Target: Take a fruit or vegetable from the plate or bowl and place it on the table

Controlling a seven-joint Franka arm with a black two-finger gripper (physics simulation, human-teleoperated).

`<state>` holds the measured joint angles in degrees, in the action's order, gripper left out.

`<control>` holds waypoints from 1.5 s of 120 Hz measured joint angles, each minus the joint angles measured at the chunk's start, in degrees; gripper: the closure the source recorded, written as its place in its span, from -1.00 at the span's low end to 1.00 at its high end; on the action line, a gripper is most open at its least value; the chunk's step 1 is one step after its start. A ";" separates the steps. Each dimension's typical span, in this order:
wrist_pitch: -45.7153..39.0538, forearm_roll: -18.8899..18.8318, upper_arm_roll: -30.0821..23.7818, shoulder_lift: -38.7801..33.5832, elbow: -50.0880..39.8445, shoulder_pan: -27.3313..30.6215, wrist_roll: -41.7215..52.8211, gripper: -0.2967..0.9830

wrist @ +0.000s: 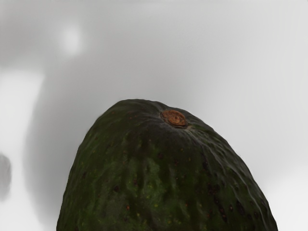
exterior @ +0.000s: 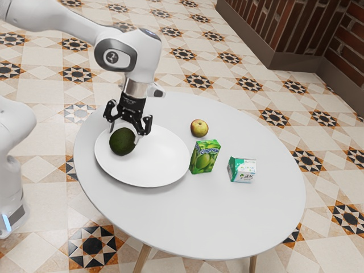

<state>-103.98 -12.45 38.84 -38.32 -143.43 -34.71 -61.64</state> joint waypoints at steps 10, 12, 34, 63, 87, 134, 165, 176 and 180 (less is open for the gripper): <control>-0.79 -0.17 1.42 0.12 -0.53 -0.64 0.01 -0.54; -0.93 -0.20 1.68 0.16 -0.58 -0.79 0.02 -0.54; -1.94 -0.61 4.06 0.26 -0.81 -2.04 0.05 -0.49; -2.34 -0.73 4.32 0.70 -0.76 -2.82 -0.16 -0.13; -2.60 -0.70 4.45 0.78 -0.75 -3.03 -0.38 -0.02; -2.72 1.33 -2.67 8.24 8.41 -10.28 -0.66 0.05; -2.76 7.72 -3.37 26.39 24.84 -20.26 -0.65 0.01; -2.80 10.37 -4.24 31.65 28.73 -20.69 -0.62 0.02; -2.81 11.35 -4.70 33.64 30.35 -20.59 -0.61 0.02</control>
<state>-106.79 -1.09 34.14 -4.68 -113.08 -55.30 -62.25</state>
